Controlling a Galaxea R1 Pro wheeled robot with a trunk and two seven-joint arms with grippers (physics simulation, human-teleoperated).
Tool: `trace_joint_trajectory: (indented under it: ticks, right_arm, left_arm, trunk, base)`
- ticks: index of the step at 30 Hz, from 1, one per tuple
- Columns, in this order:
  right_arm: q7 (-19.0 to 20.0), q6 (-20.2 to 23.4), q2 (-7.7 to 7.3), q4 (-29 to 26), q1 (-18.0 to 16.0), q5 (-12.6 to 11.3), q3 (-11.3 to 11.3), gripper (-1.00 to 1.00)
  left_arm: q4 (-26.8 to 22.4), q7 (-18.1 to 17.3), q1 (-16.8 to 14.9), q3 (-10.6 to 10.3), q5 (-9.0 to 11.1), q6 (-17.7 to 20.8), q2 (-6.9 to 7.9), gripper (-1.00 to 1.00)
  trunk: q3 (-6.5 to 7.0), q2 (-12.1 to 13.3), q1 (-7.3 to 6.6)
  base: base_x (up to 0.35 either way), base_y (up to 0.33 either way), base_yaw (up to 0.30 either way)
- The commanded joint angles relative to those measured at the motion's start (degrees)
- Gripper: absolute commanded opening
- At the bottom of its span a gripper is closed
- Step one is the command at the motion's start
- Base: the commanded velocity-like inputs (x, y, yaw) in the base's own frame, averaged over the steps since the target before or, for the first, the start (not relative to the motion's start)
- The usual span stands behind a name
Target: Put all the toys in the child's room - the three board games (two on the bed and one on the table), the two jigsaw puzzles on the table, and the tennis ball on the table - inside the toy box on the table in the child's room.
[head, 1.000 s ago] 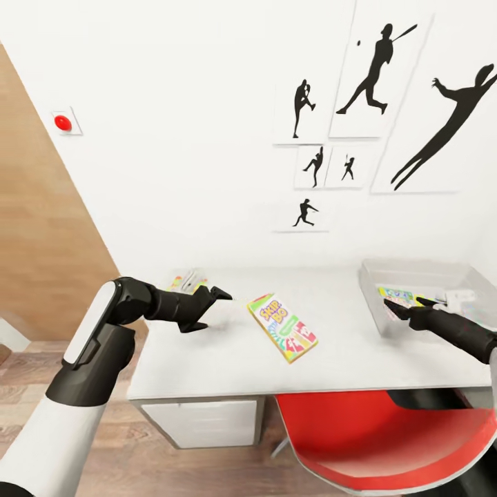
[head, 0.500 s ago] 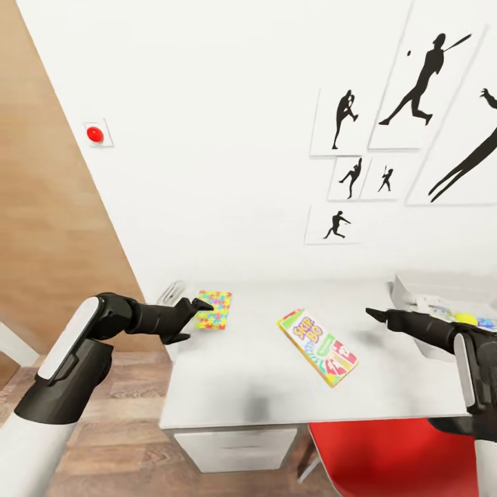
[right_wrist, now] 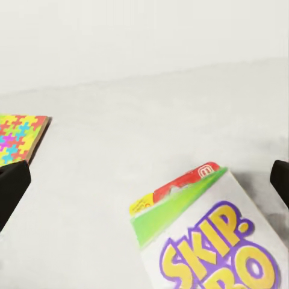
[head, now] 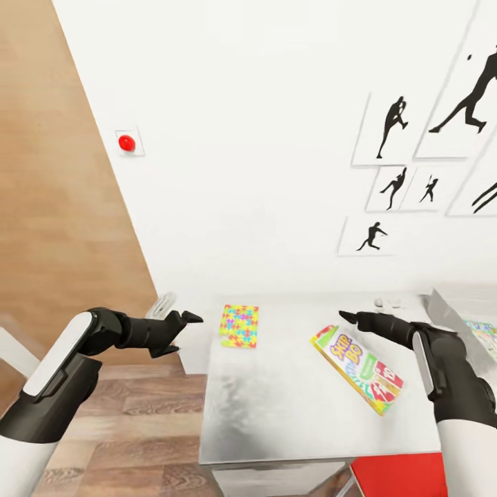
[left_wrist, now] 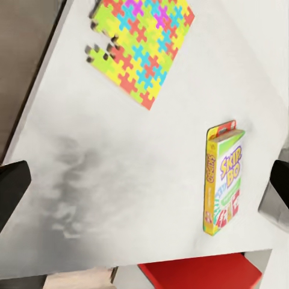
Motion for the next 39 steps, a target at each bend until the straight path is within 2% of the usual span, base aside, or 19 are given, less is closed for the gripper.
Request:
trace_joint_trajectory:
  ticks: [1,4,8,10,11,12,13,14,18,22,23,27,29,30,31,33,34,36,39]
  right_arm:
    - [0.4,-0.7,0.36,0.9,-0.1,0.4,0.4,1.0]
    - [-1.3,-1.8,1.77,2.5,-0.4,0.8,4.1,1.0]
    - [-2.8,0.4,2.34,3.1,-0.5,1.0,6.4,1.0]
    - [-3.3,2.3,2.52,3.7,-0.8,1.0,7.1,1.0]
    - [-3.5,3.0,2.6,12.5,-5.7,1.0,7.4,1.0]
    - [-3.5,2.9,2.59,14.5,-6.7,1.0,7.4,1.0]
    - [-3.5,2.7,2.54,18.5,-8.7,1.0,7.4,1.0]
    - [-3.5,0.0,2.62,27.3,-13.1,0.5,7.2,1.0]
    - [-3.3,-0.4,2.63,27.8,-13.4,0.2,7.2,1.0]
    - [-3.1,-0.7,2.68,28.0,-13.4,0.3,7.5,1.0]
    - [-3.1,-0.8,2.74,28.1,-13.4,0.5,7.6,1.0]
    - [-3.2,-0.7,2.96,29.3,-13.6,0.4,7.6,1.0]
    - [-3.3,-0.7,3.21,31.5,-14.5,0.3,7.5,1.0]
    - [-3.3,-0.7,3.43,31.9,-14.7,0.3,7.5,1.0]
    - [-3.3,-0.7,4.12,32.8,-15.0,0.2,7.4,1.0]
    - [-3.3,-0.7,4.95,33.5,-15.3,0.2,7.4,1.0]
    - [-3.4,-0.7,6.11,34.1,-15.5,0.2,7.4,1.0]
    - [-3.9,-0.7,8.06,35.0,-15.8,0.2,7.3,1.0]
    - [-5.2,-0.7,10.35,35.8,-15.8,0.2,7.2,1.0]
  left_arm:
    - [0.0,0.3,0.2,0.0,0.1,0.2,0.15,1.0]
    - [0.1,-0.5,0.9,0.0,-0.1,0.1,0.39,1.0]
    - [0.2,-1.4,1.8,0.0,-0.4,0.1,1.05,1.0]
    - [1.3,-1.7,2.8,0.0,-1.5,0.0,1.37,1.0]
    - [8.4,-6.4,3.6,-0.1,-3.2,0.1,1.48,1.0]
    - [9.8,-7.8,3.6,-0.2,-3.5,0.1,1.43,1.0]
    - [13.0,-11.0,3.5,-0.3,-4.8,0.1,1.28,1.0]
    - [28.0,-31.1,3.3,-0.4,-19.5,-0.1,-0.12,1.0]
    - [29.5,-35.1,3.5,-0.3,-21.5,-0.1,0.05,1.0]
    - [37.6,-38.5,3.2,-0.4,-22.2,-0.1,0.36,1.0]
    - [40.3,-42.9,2.9,-0.5,-23.1,-0.1,0.36,1.0]
    - [43.3,-48.7,2.9,-0.6,-27.9,-0.1,-0.02,1.0]
    - [44.9,-56.5,3.0,-0.5,-34.0,-0.4,-0.15,1.0]
    - [45.1,-58.1,3.0,-0.6,-35.2,-0.7,-0.15,1.0]
    - [45.4,-61.2,3.2,-0.7,-37.8,-1.9,-0.17,1.0]
    - [45.7,-63.6,3.3,-0.9,-40.1,-3.1,-0.25,1.0]
    - [45.8,-65.4,3.8,-1.0,-41.7,-4.1,-0.43,1.0]
    - [46.0,-66.9,4.4,-0.9,-42.8,-5.0,-0.73,1.0]
    - [46.0,-67.5,5.0,-0.4,-42.8,-5.3,-1.35,1.0]
  trunk:
    - [-0.11,-0.1,0.05]
    - [-0.04,-0.1,0.05]
    - [0.23,-0.1,0.05]
    - [0.4,-0.1,0.05]
    - [0.49,-0.1,0.05]
    - [0.58,-0.1,0.05]
    - [0.68,-0.1,0.05]
    - [0.77,-0.1,0.05]
    - [1.14,-0.1,0.05]
    - [1.52,-0.1,0.05]
    - [1.61,-0.1,0.05]
    - [1.98,-0.1,0.05]
    - [2.17,-0.1,0.05]
    - [2.26,-0.1,0.05]
    - [2.36,-0.1,0.05]
    - [2.54,-0.1,0.05]
    - [2.64,-0.1,0.05]
    - [2.79,-0.1,0.05]
    - [2.9,-0.1,0.05]
  base:
    - [0.182,0.331,0.0]
    - [0.182,0.331,0.0]
    - [0.182,0.33,0.0]
    - [0.122,0.21,0.0]
    - [0.02,0.034,0.0]
    - [0.016,0.028,0.0]
    - [0.01,0.018,0.0]
    - [0.001,0.001,0.0]
    - [0.0,0.0,0.0]
    - [0.0,0.0,0.0]
    - [0.0,0.0,0.0]
    - [0.0,0.0,0.0]
    - [0.0,0.0,0.0]
    - [0.0,0.0,0.0]
    - [0.0,0.0,0.0]
    - [0.0,0.0,0.0]
    - [0.0,0.0,0.0]
    - [0.0,0.0,0.0]
    - [0.0,0.0,0.0]
